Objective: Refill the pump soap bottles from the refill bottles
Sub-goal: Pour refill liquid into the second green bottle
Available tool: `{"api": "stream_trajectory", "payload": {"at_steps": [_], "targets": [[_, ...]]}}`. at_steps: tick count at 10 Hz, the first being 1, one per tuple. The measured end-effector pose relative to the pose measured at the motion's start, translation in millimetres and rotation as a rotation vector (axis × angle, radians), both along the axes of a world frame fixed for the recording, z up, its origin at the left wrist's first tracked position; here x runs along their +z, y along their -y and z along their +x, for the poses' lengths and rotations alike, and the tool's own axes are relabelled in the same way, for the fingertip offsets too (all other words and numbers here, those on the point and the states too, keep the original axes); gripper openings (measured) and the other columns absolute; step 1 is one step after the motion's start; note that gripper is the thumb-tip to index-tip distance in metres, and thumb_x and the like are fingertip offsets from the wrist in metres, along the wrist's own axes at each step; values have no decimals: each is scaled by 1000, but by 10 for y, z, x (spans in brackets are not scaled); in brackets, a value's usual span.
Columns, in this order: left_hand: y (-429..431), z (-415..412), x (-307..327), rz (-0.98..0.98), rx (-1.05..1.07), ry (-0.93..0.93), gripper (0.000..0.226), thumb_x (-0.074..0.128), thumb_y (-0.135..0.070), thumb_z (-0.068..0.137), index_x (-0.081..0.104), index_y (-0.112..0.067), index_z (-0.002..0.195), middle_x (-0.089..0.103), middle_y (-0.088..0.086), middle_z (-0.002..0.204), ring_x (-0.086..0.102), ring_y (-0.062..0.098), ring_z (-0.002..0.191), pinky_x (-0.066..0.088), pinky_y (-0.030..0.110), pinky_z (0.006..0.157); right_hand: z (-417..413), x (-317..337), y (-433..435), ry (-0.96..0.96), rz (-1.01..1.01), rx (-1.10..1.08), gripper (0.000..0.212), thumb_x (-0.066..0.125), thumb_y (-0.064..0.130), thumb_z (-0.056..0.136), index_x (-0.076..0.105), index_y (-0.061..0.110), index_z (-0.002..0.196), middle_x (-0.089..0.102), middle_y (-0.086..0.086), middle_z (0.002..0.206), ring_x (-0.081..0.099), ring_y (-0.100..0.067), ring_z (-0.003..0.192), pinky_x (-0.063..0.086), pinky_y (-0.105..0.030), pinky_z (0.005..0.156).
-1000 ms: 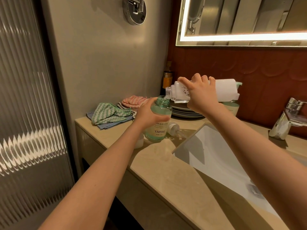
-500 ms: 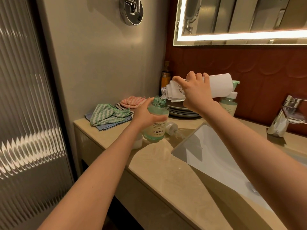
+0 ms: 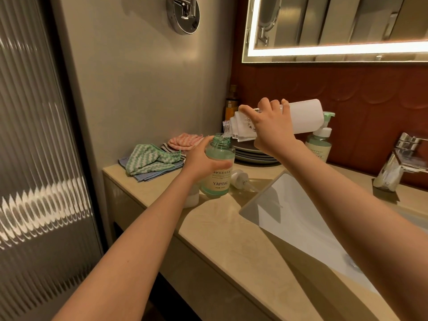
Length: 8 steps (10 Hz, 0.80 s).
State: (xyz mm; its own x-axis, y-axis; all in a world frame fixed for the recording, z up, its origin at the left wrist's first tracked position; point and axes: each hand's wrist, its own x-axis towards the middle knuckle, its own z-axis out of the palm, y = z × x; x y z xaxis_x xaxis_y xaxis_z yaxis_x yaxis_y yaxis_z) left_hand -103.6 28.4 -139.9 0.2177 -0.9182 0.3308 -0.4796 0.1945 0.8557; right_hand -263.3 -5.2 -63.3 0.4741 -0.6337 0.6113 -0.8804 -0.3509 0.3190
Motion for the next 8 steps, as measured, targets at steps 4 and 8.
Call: {"api": "stream_trajectory", "payload": {"at_steps": [4,8], "targets": [[-33,2,5,-4,-5,-12,84,80,-26,70,34,-24,141,45,2,140,45,18,122,39,27,81,29,0,-5,4,-2,6,73,63,13,80,27,28,141,36,-18,132,35,-37,122,15,-52,110],[-48,4,6,11,0,-23,85,79,-25,71,32,-23,142,44,3,142,44,20,125,39,27,82,63,8,-43,-7,-31,12,72,62,11,82,27,28,142,35,-19,134,33,-38,125,10,-53,111]]}}
